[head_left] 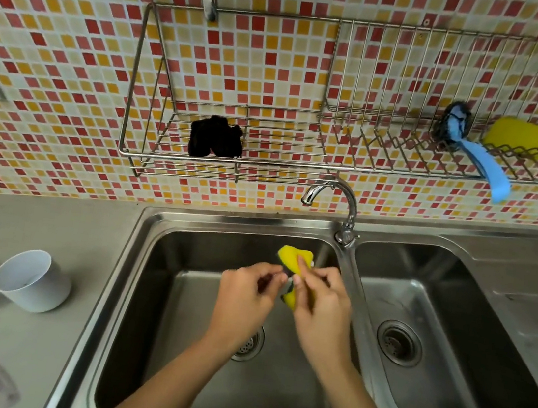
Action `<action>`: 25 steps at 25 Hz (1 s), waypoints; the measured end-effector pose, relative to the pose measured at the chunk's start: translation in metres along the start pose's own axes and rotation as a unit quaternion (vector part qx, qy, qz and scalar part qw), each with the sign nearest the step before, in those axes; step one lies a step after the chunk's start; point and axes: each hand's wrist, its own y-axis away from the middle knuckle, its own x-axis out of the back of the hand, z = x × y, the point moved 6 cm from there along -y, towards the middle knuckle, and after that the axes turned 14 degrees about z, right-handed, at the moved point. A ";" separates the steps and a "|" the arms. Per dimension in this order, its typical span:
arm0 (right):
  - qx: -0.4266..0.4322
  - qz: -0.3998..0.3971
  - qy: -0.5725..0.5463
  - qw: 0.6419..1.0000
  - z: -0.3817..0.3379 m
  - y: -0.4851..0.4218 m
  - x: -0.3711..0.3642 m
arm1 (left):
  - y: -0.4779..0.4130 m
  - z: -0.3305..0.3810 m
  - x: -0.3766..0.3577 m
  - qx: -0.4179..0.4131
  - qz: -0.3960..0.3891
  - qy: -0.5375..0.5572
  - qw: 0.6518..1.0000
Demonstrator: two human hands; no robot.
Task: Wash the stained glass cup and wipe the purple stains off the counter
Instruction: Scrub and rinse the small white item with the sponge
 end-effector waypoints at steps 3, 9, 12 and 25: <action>-0.043 0.026 0.013 0.999 0.007 0.001 0.004 | 0.004 0.010 0.000 -0.124 0.009 -0.029 0.992; -0.071 0.051 0.012 0.996 0.014 -0.001 0.009 | 0.007 0.013 0.000 -0.189 0.026 -0.044 0.981; -0.053 0.044 0.015 0.998 0.014 0.001 0.009 | 0.007 0.013 -0.001 -0.205 0.027 -0.048 0.977; -0.141 0.019 -0.041 0.989 0.036 0.004 0.015 | -0.012 -0.035 0.001 0.079 -0.060 0.146 0.984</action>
